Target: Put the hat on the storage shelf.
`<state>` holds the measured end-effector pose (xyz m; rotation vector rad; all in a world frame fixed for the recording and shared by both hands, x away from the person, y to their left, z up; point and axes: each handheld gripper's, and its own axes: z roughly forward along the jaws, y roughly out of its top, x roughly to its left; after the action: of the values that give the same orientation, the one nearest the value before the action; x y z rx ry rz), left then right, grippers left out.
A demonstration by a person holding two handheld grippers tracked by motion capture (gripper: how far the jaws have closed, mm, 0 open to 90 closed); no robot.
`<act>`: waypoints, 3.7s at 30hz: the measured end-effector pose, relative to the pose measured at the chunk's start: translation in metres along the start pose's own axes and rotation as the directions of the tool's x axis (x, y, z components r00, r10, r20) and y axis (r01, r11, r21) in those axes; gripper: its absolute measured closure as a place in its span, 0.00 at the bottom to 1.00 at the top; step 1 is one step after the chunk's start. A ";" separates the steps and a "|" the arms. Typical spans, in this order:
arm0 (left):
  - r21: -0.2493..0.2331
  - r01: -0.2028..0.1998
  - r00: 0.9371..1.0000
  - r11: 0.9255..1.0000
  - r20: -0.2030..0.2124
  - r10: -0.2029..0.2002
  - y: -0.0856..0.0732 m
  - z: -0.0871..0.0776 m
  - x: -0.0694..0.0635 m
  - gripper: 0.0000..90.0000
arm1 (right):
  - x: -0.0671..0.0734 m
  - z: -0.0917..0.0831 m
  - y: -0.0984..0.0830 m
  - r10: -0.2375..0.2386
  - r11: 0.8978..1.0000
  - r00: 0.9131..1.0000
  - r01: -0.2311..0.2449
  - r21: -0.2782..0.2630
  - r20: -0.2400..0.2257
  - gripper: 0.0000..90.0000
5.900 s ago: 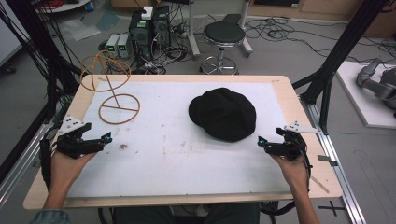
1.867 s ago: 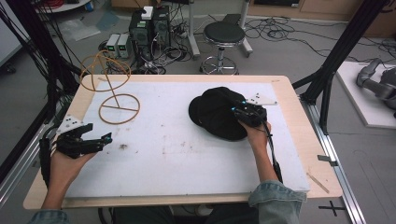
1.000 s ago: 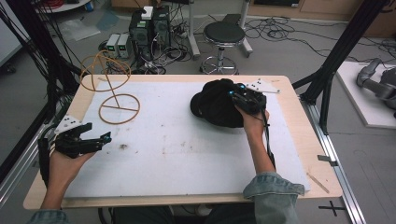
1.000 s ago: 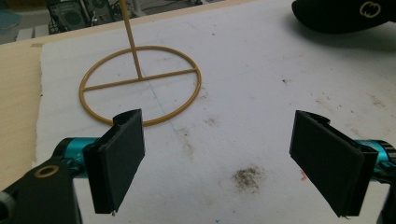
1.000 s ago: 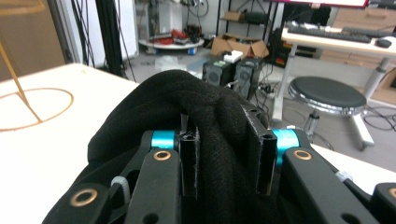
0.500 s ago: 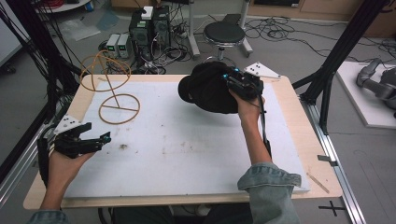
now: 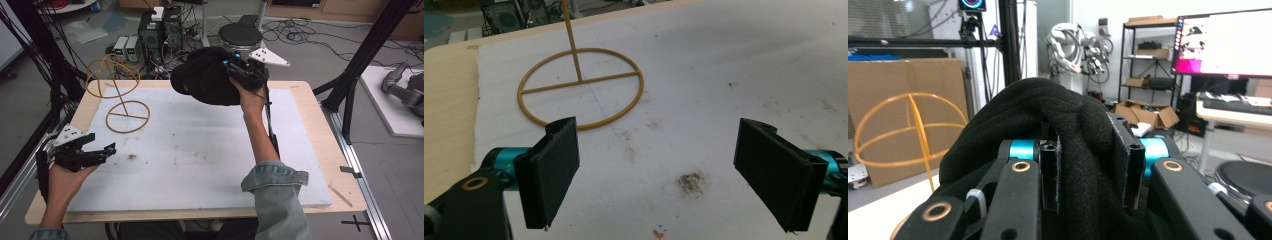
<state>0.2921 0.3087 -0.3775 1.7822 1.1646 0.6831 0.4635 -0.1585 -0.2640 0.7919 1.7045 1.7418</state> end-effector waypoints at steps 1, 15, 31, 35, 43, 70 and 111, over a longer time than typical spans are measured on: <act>0.001 -0.002 1.000 1.000 -0.001 0.002 0.000 -0.001 0.000 0.21 | 0.002 0.004 0.003 0.001 1.000 1.000 -0.002 -0.008 -0.007 0.79; 0.001 -0.011 1.000 1.000 0.000 0.011 -0.002 -0.004 -0.004 0.21 | 0.018 0.037 0.027 0.049 0.993 0.993 -0.060 -0.102 -0.107 0.79; 0.001 -0.018 1.000 1.000 0.008 0.018 -0.001 -0.004 -0.007 0.21 | 0.039 0.074 0.038 0.106 0.979 0.976 -0.136 -0.153 -0.192 0.79; -0.002 -0.021 1.000 1.000 0.006 0.021 -0.001 -0.007 -0.006 0.21 | 0.046 0.086 0.038 0.116 0.977 0.971 -0.149 -0.152 -0.207 0.79; -0.009 -0.015 1.000 1.000 -0.001 0.015 -0.002 -0.011 -0.005 0.21 | 0.062 0.106 0.040 0.126 0.974 0.961 -0.167 -0.152 -0.247 0.79; -0.014 -0.011 1.000 1.000 -0.011 0.011 -0.006 -0.022 -0.002 0.21 | 0.114 0.160 0.031 0.123 0.983 0.941 -0.158 -0.089 -0.316 0.79; -0.011 -0.007 1.000 1.000 -0.014 0.007 -0.008 -0.024 0.001 0.21 | 0.157 0.210 -0.003 0.160 0.986 0.929 -0.139 0.088 -0.332 0.74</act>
<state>0.2694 0.3199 -0.3733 1.7758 1.1624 0.7062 0.5170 0.0982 -0.2608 0.6941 1.9750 2.0318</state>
